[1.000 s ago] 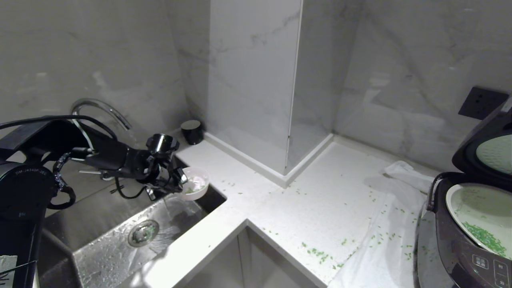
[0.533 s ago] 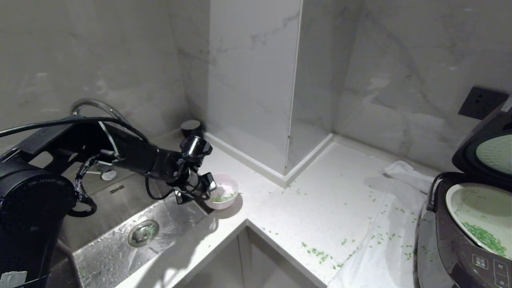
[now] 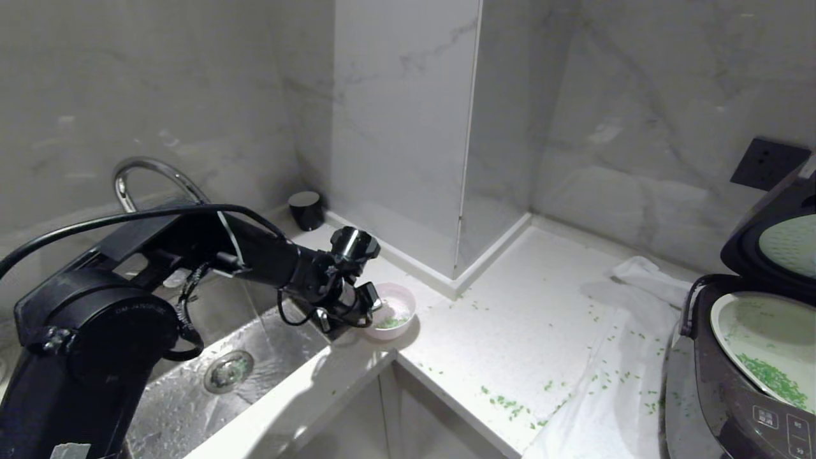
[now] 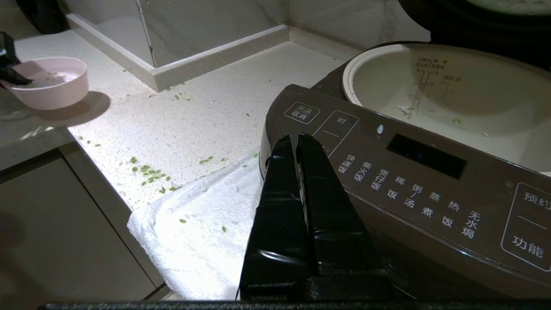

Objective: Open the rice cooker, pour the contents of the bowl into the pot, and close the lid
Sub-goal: Place the bowl on the table

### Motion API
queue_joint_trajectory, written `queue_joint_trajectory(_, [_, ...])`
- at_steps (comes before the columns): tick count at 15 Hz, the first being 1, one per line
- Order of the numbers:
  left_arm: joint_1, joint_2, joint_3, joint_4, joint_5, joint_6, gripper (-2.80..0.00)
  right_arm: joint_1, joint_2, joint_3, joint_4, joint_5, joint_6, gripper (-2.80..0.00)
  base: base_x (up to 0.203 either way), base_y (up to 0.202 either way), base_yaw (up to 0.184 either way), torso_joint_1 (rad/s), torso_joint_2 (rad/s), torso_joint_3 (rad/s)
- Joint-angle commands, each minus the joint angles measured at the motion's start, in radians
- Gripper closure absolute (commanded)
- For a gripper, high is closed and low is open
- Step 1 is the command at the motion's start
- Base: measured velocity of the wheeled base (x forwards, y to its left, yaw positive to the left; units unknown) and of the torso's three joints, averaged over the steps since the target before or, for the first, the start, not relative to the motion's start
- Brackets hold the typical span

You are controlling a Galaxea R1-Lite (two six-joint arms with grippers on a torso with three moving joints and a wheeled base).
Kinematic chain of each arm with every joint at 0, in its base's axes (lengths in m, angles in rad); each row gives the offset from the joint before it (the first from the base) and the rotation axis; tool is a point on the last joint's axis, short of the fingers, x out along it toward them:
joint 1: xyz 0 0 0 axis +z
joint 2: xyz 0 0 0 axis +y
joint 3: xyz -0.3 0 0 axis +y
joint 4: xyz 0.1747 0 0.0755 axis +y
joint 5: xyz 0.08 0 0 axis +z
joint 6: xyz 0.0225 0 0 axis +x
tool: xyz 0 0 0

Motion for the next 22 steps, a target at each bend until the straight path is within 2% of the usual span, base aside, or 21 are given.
queue_joint_trajectory(1, [-0.025, 0.054, -0.051, 0.017, 0.002, -0.025, 0.0, -0.001, 0.001, 0.0, 0.0, 0.0, 0.0, 0.0, 0.0, 0.0, 0.0, 0.0, 0.0, 0.0])
queue_joint_trajectory(5, [-0.063, 0.117, -0.181, 0.125, 0.009, -0.063, 0.0, 0.001, 0.001, 0.0, 0.0, 0.0, 0.0, 0.0, 0.0, 0.0, 0.0, 0.0, 0.0, 0.0])
queue_joint_trajectory(15, [-0.106, 0.158, -0.213, 0.13, 0.016, -0.063, 0.0, 0.001, 0.001, 0.0, 0.0, 0.0, 0.0, 0.0, 0.0, 0.0, 0.0, 0.0, 0.0, 0.0])
queue_joint_trajectory(16, [-0.106, 0.158, -0.213, 0.129, 0.016, -0.063, -2.8, 0.001, 0.001, 0.0, 0.0, 0.0, 0.0, 0.0, 0.0, 0.0, 0.0, 0.0, 0.0, 0.0])
queue_joint_trajectory(22, [-0.102, 0.153, -0.218, 0.132, 0.016, -0.063, -2.8, 0.001, 0.001, 0.0, 0.0, 0.0, 0.0, 0.0, 0.0, 0.0, 0.0, 0.0, 0.0, 0.0])
